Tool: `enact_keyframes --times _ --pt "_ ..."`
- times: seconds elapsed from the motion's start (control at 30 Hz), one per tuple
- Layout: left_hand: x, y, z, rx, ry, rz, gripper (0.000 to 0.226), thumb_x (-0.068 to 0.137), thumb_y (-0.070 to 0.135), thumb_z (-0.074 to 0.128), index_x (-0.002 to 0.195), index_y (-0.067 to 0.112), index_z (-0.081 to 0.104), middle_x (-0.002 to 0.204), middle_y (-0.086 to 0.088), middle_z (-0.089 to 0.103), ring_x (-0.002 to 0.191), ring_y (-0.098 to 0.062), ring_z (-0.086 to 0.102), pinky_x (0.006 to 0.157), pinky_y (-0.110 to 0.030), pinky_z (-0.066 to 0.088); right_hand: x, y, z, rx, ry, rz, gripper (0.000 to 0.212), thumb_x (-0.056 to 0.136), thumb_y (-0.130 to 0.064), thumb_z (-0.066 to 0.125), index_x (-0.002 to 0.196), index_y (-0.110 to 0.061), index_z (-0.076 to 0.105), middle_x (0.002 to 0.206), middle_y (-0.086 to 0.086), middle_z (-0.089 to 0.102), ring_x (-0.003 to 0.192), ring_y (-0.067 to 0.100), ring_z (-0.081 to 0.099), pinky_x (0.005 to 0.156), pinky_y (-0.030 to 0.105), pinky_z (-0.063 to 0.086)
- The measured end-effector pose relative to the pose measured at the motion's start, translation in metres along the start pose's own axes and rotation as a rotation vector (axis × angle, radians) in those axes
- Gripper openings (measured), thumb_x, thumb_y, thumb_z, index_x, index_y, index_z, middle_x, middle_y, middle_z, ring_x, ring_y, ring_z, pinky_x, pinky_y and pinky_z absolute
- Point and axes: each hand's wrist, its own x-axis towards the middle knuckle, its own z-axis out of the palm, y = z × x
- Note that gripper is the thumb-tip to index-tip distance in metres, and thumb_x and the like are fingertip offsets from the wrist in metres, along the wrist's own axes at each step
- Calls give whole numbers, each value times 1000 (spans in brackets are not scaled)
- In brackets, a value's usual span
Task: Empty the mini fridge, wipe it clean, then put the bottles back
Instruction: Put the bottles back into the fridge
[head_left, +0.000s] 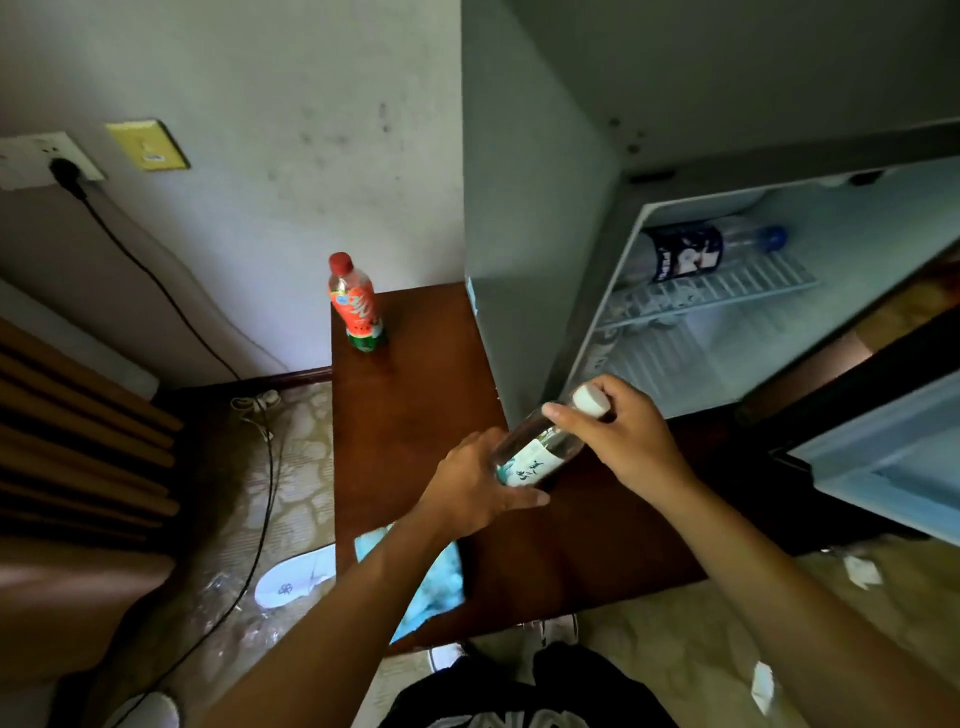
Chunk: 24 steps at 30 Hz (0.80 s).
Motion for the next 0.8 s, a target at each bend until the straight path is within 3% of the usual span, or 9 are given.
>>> enact_keyframes --times 0.17,0.27,0.33,0.43,0.53,0.63,0.8 --pt "13 23 22 15 63 4 51 52 75 77 87 56 45 89 20 52 80 5 54 53 -12 36 12 15 -30 212 -56 134 32 64 -53 80 80 -28 67 74 -6 70 55 2 59 44 20 43" --pt "16 40 37 3 146 7 51 54 74 77 91 55 48 90 19 52 89 14 51 65 -2 39 15 30 -45 323 -141 221 23 75 -40 80 92 -28 70 83 1 72 57 6 57 49 23 47" --pt "19 52 45 3 187 7 56 56 74 75 102 48 53 94 23 53 90 16 51 69 2 36 11 42 -46 307 -220 249 36 73 -41 82 104 -29 67 90 1 74 64 9 63 52 24 49" --pt "25 71 53 36 163 10 53 61 66 73 107 42 58 96 20 57 85 7 56 60 -5 39 4 55 -43 257 -289 285 60 54 -55 83 104 -27 67 93 -4 75 80 8 71 57 23 52" --pt "30 86 59 35 154 -4 48 57 60 72 98 43 54 93 21 56 79 7 56 56 -7 37 4 66 -47 371 -278 315 48 57 -50 84 99 -30 71 93 -2 76 83 13 72 61 27 53" --pt "34 97 65 51 134 18 65 59 61 72 117 37 56 104 22 54 86 3 55 64 -6 34 11 75 -58 421 -260 326 50 58 -49 84 102 -30 71 95 3 76 86 22 72 67 32 56" --pt "39 103 74 60 121 6 57 71 54 76 120 39 52 108 16 58 90 -5 59 68 -14 42 24 89 -75 410 -296 312 47 59 -44 86 99 -21 74 88 2 75 66 10 66 59 25 52"
